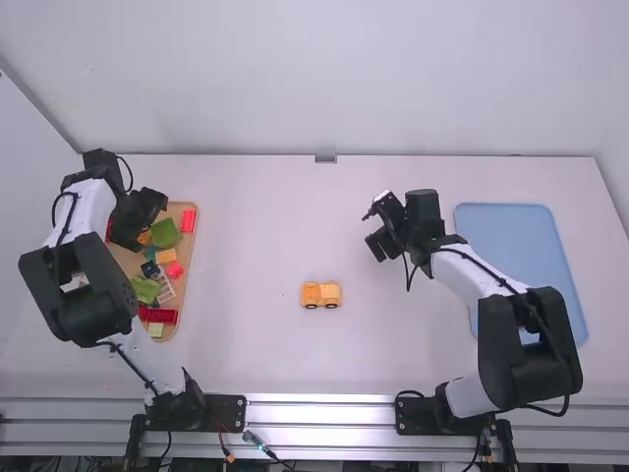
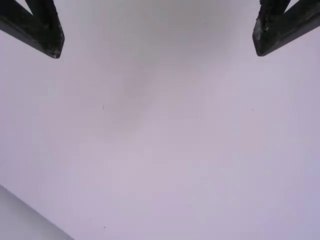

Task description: Assemble lego blocks to make yellow taxi

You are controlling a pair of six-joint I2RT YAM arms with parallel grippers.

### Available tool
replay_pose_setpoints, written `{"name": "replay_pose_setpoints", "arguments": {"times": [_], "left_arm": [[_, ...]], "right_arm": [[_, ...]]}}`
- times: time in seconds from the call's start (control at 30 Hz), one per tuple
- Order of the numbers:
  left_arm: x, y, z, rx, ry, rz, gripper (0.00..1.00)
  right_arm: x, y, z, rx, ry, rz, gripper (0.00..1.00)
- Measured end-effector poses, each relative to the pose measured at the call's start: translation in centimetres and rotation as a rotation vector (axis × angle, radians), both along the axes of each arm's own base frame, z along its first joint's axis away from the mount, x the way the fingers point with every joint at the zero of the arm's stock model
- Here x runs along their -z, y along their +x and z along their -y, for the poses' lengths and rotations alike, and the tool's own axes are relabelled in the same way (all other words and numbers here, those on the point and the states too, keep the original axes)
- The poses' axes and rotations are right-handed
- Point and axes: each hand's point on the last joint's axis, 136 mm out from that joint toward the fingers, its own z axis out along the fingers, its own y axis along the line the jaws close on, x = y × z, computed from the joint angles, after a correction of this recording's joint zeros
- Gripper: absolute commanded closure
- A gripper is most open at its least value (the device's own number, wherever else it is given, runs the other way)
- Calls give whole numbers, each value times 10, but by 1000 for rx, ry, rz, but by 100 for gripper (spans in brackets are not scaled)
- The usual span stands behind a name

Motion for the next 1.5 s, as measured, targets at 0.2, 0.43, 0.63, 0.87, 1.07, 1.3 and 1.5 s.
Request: {"name": "replay_pose_setpoints", "arguments": {"times": [0.2, 0.43, 0.63, 0.87, 1.07, 1.3, 1.5], "left_arm": [[5, -17, 17, -142, -79, -85, 1], [15, -17, 16, -172, -82, -78, 14], [24, -23, 14, -184, -67, -95, 14], [31, -29, 10, -214, -42, -117, 20], [40, -30, 8, -223, -29, -112, 26], [42, -29, 6, -237, -18, -104, 30], [52, -32, 6, -249, -13, -104, 31]], "right_arm": [[1, -1, 0, 2, 0, -5, 1], [1, -1, 0, 3, 1, -4, 1], [1, -1, 1, 4, 0, -8, 1], [2, -2, 1, 3, -1, -12, 1], [4, -4, 1, 3, -4, -26, 1], [4, -4, 1, 3, -5, -26, 1], [4, -4, 1, 4, -4, -26, 1]]}}
